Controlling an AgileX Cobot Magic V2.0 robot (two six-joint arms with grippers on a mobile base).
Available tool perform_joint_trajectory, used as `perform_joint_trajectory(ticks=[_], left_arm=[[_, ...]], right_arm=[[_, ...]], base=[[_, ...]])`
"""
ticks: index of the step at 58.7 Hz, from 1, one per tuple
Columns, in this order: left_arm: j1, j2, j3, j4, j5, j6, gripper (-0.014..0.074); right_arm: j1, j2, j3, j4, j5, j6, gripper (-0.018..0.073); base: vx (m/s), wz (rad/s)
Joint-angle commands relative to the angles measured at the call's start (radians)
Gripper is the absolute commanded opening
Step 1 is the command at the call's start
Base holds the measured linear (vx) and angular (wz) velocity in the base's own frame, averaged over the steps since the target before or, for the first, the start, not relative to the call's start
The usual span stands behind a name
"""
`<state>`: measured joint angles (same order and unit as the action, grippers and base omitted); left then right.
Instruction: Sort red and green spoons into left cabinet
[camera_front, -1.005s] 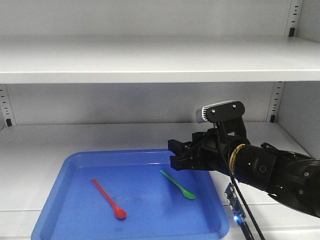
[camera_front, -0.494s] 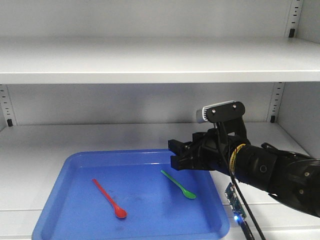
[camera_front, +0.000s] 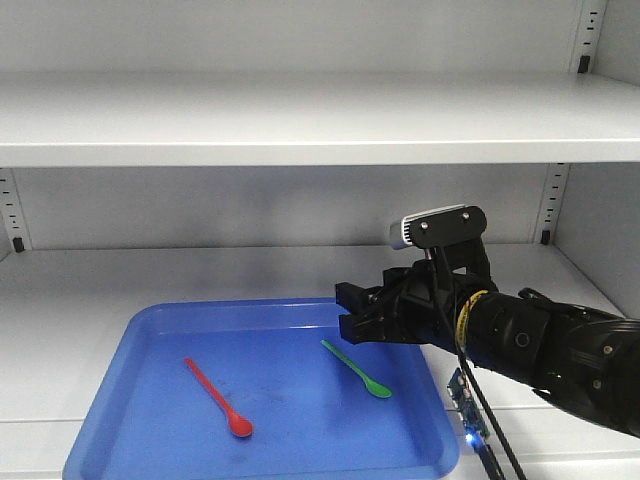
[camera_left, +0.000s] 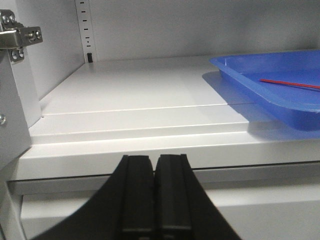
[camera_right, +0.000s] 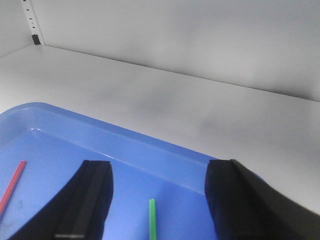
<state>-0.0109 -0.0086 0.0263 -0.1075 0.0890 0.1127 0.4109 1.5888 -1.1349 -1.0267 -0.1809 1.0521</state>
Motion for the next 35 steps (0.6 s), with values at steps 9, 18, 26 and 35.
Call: perform_joint_trajectory(ticks=[9,18,26,35], left_arm=[[0.002,-0.011,-0.001,0.000,-0.073,-0.009,-0.0006],[0.002,-0.011,-0.001,0.000,-0.073,-0.009,-0.0006],[0.002,-0.011,-0.001,0.000,-0.073,-0.009,-0.0006],[0.002,-0.011,-0.001,0.000,-0.073,-0.009,-0.0006]], right_arm=[[0.000,-0.038,-0.034,0.006,-0.037,-0.009,0.0459],[0.000,-0.038,-0.034,0.006,-0.037,-0.009,0.0459],[-0.001,-0.038,-0.034,-0.015,0.000,-0.014,0.0459],[0.000,-0.088,-0.016,-0.008,0.142,-0.014,0.0456]], base=[[0.00,0.00],[0.00,0.00],[0.00,0.00],[0.00,0.00]])
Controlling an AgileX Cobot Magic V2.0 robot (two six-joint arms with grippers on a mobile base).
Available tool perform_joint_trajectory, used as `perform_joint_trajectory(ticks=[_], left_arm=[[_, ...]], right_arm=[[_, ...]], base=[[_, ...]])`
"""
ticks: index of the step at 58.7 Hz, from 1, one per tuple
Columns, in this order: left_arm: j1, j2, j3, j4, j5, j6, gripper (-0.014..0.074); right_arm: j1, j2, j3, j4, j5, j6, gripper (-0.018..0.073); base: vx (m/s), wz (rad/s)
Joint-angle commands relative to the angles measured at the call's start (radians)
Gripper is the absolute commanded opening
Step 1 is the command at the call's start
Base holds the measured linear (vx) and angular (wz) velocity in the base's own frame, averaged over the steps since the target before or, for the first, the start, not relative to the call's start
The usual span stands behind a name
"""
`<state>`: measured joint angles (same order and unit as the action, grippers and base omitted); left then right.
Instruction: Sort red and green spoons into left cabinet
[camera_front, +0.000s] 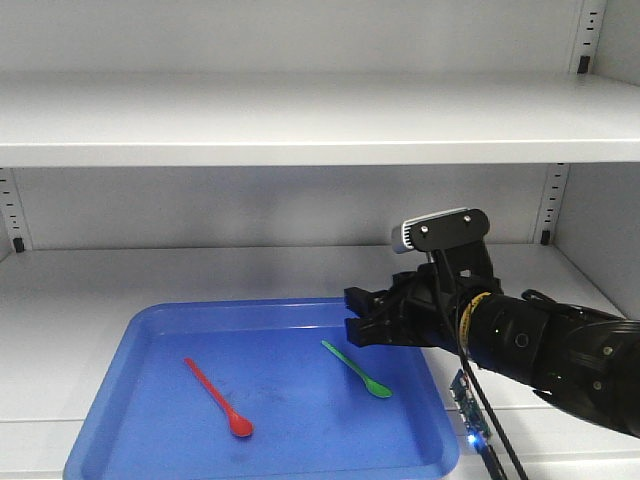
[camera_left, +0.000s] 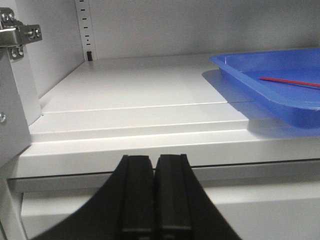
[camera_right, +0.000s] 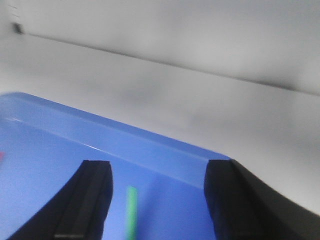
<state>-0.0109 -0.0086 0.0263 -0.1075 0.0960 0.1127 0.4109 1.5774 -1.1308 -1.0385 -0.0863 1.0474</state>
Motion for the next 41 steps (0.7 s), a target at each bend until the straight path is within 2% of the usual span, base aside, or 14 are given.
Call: perform_joint_trajectory(ticks=[1,9,14,20,34,41], left_arm=[[0.002,-0.011,-0.001,0.000,-0.080,-0.009,-0.0006],[0.002,-0.011,-0.001,0.001,-0.080,-0.009,-0.0006],[0.002,-0.011,-0.001,0.001,-0.080,-0.009,-0.0006],[0.002,-0.011,-0.001,0.001,-0.080,-0.009,-0.0006],[0.002,-0.011,-0.001,0.001,-0.080,-0.009,-0.0006],[0.002,-0.011,-0.001,0.001,-0.080,-0.009,-0.0006]], right_arm=[[0.000,-0.087,-0.014,0.007,0.061,-0.009,0.0454],[0.000,-0.224,0.092,0.110,0.205,-0.009,0.0414],[-0.008,-0.339,0.183,0.235,0.311,-0.012,0.0358],[-0.041,-0.476,0.276,0.375,0.379,-0.086,0.0271],[-0.199,-0.771,0.519,0.663,0.339,-0.553,-0.0017],[-0.260,-0.902,0.663,0.770,0.285,-0.803,-0.0012]], base=[[0.00,0.00],[0.00,0.00],[0.00,0.00],[0.00,0.00],[0.00,0.00],[0.00,0.00]])
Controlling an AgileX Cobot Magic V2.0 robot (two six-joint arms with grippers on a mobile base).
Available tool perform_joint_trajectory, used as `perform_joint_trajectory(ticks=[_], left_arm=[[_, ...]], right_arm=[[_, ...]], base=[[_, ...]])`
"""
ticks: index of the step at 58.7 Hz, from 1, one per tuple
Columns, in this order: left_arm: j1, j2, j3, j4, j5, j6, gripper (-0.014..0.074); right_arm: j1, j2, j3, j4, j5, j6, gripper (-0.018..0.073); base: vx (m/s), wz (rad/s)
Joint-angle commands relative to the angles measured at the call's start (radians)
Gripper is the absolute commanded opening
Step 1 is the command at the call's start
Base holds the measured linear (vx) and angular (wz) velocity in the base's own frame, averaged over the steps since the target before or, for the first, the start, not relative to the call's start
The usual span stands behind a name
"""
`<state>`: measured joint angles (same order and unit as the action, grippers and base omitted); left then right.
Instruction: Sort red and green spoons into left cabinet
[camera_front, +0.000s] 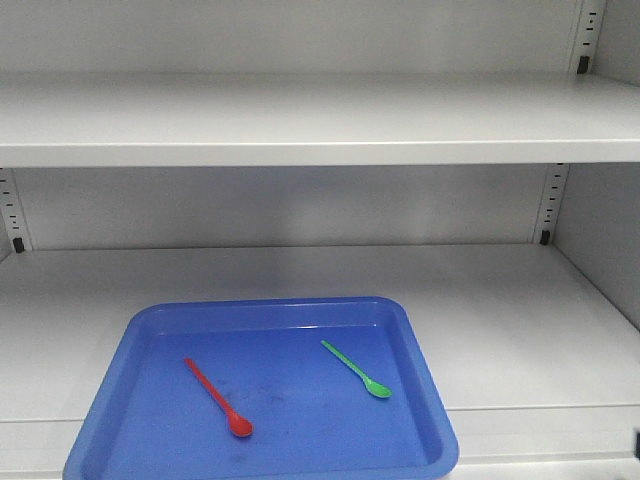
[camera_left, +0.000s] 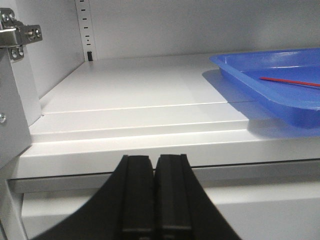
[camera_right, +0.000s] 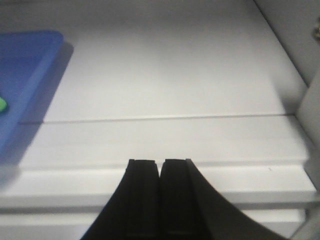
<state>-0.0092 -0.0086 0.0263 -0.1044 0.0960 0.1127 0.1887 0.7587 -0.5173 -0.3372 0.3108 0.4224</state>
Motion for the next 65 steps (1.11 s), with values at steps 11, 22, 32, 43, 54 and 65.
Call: perform_joint_trajectory(ticks=[11,22,32,43,54,65], left_arm=[[0.000,-0.011,-0.001,-0.002,-0.080,-0.009,-0.0006],[0.000,-0.011,-0.001,-0.002,-0.080,-0.009,-0.0006],[0.000,-0.011,-0.001,-0.002,-0.080,-0.009,-0.0006],[0.000,-0.011,-0.002,-0.003,-0.080,-0.009,-0.0006],[0.000,-0.011,-0.002,-0.003,-0.080,-0.009,-0.0006],[0.000,-0.011,-0.002,-0.003,-0.080,-0.009,-0.0006]], right_arm=[[-0.048,-0.296,0.239,0.115,-0.184,-0.422,-0.0012],[-0.048,-0.567,0.408,0.133,-0.186,-0.422,-0.0008],[-0.048,-0.783,0.539,0.147,-0.202,-0.422,-0.0009],[-0.073,-0.785,0.558,0.245,-0.194,-0.422,-0.0009],[-0.117,-0.784,0.558,0.246,-0.227,-0.422,-0.0009],[-0.119,-0.784,0.558,0.277,-0.216,-0.422,-0.0009]], base=[[0.00,0.00],[0.00,0.00],[0.00,0.00],[0.00,0.00],[0.00,0.00],[0.00,0.00]])
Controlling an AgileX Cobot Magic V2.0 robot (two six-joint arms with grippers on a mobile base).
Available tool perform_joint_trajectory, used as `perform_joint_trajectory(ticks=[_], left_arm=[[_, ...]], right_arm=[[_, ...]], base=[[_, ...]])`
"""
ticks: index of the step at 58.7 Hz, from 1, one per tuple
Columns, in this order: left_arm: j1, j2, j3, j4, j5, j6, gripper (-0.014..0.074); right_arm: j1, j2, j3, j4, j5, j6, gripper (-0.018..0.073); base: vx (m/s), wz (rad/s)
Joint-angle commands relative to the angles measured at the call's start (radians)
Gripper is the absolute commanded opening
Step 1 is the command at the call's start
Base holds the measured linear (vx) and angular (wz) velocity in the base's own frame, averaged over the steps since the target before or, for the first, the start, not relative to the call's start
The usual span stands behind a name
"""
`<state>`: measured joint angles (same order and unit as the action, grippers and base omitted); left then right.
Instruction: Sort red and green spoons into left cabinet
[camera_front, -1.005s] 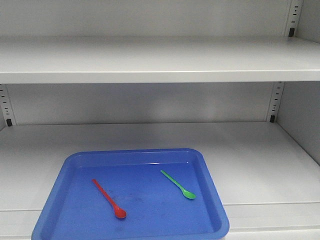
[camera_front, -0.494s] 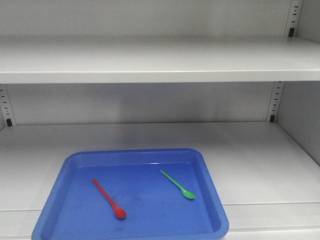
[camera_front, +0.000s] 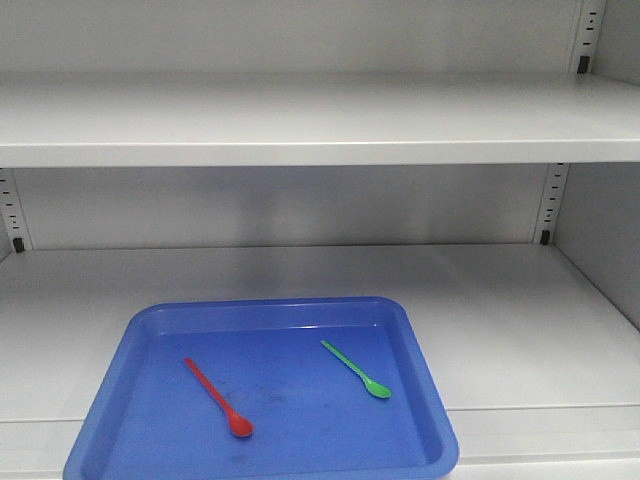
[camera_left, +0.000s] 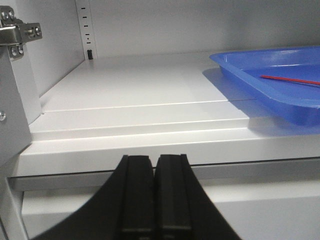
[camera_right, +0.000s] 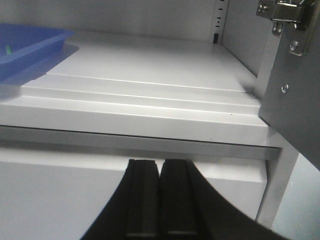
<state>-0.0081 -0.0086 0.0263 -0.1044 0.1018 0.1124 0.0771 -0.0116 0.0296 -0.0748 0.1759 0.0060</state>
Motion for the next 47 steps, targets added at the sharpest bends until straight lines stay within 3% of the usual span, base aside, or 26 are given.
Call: perform_joint_trajectory(ticks=[1,47], left_arm=[[-0.001,-0.011,-0.002,-0.003,-0.086,-0.009,-0.0006],[-0.001,-0.011,-0.002,-0.003,-0.086,-0.009,-0.0006]], right_arm=[[-0.007,-0.014,0.011,0.015,-0.081,-0.006,-0.0009],[-0.007,-0.014,0.011,0.014,-0.080,-0.006,-0.0009]], base=[[0.00,0.00],[0.00,0.00]])
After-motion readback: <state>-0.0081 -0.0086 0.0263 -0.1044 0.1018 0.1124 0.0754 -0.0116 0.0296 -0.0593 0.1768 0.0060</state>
